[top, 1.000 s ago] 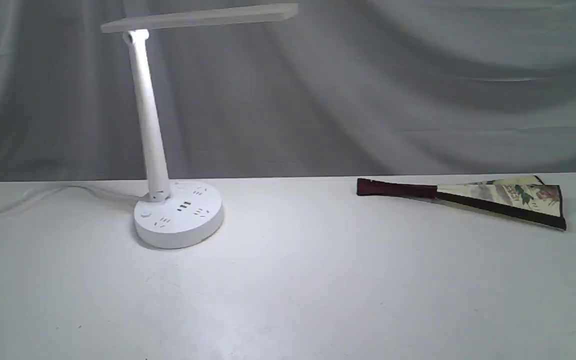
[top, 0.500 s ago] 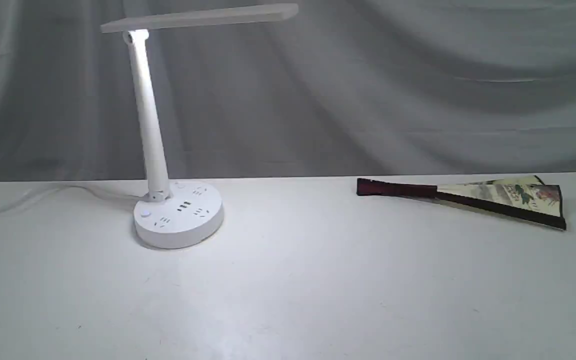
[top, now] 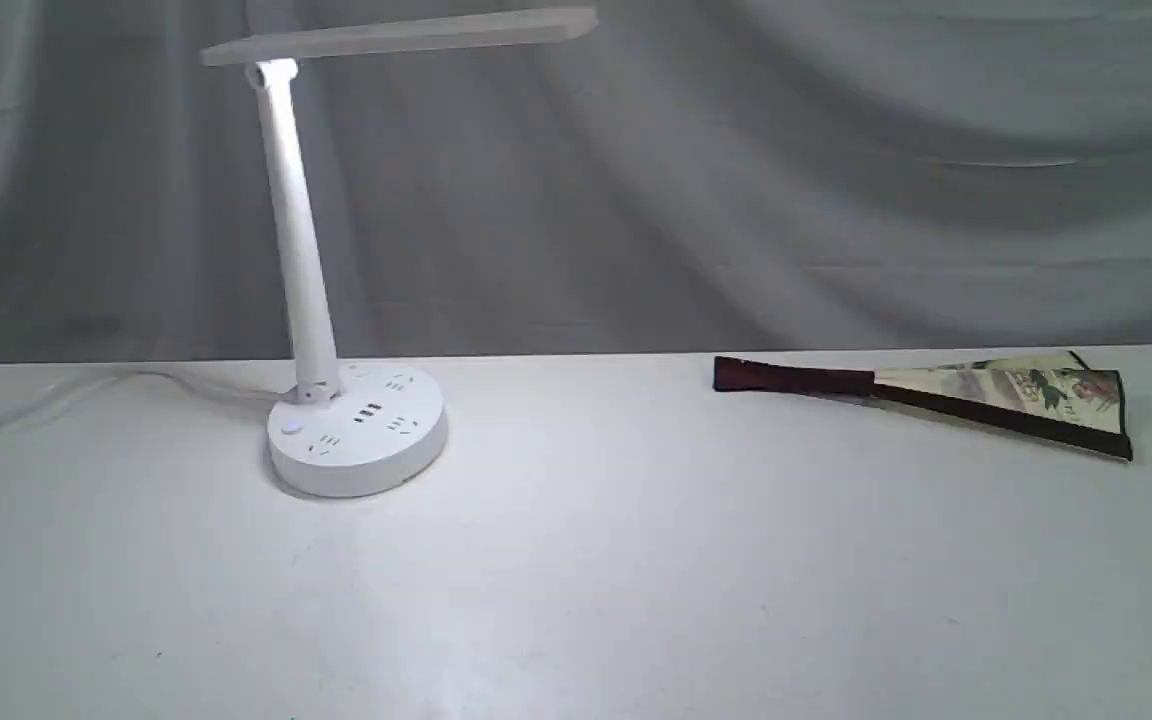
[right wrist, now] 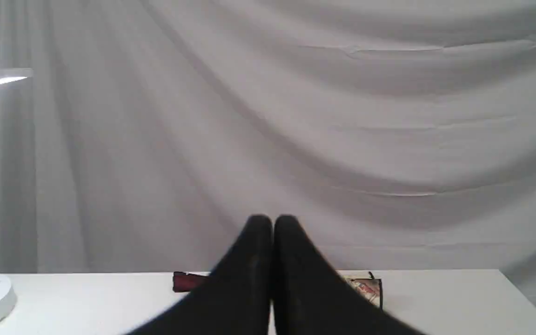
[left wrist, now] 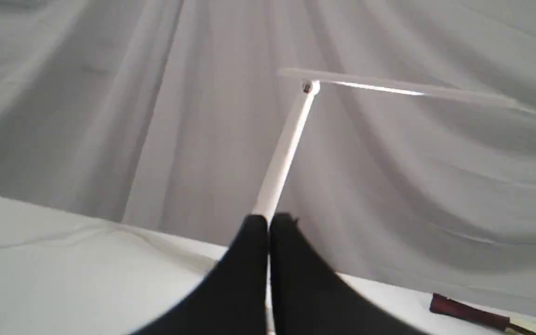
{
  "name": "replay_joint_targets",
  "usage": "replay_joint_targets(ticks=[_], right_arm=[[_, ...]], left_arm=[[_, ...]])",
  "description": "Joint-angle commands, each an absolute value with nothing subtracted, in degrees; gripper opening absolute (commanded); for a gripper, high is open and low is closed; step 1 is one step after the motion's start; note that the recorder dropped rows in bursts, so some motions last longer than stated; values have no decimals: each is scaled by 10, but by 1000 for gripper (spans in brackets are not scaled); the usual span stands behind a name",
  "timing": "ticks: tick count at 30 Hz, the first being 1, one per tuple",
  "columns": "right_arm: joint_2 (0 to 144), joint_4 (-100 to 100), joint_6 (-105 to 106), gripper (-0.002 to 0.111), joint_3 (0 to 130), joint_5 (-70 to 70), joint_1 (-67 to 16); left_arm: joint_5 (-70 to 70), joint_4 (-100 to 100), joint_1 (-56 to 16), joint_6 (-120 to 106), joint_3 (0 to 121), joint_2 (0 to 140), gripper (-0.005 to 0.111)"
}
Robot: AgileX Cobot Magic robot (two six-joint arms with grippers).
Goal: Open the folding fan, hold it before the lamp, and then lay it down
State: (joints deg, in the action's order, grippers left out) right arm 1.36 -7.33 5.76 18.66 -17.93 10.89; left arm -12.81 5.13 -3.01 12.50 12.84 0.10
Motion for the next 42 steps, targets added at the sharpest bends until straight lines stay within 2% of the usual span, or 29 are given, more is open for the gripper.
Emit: replay_joint_targets(ticks=[1, 9, 24, 34, 42], right_arm=[[57, -75, 55, 0, 226, -243, 108], [199, -76, 57, 0, 315, -311, 108], [479, -124, 78, 0, 400, -272, 108], [717, -130, 105, 25, 526, -242, 108], [854, -130, 134, 27, 564, -129, 108]], left_arm=[[-193, 35, -33, 130, 181, 0, 0], [-303, -66, -33, 130, 244, 53, 0], [-233, -50, -33, 130, 322, 361, 0], [-217, -50, -33, 130, 416, 558, 0], [-197, -51, -33, 129, 485, 690, 0]])
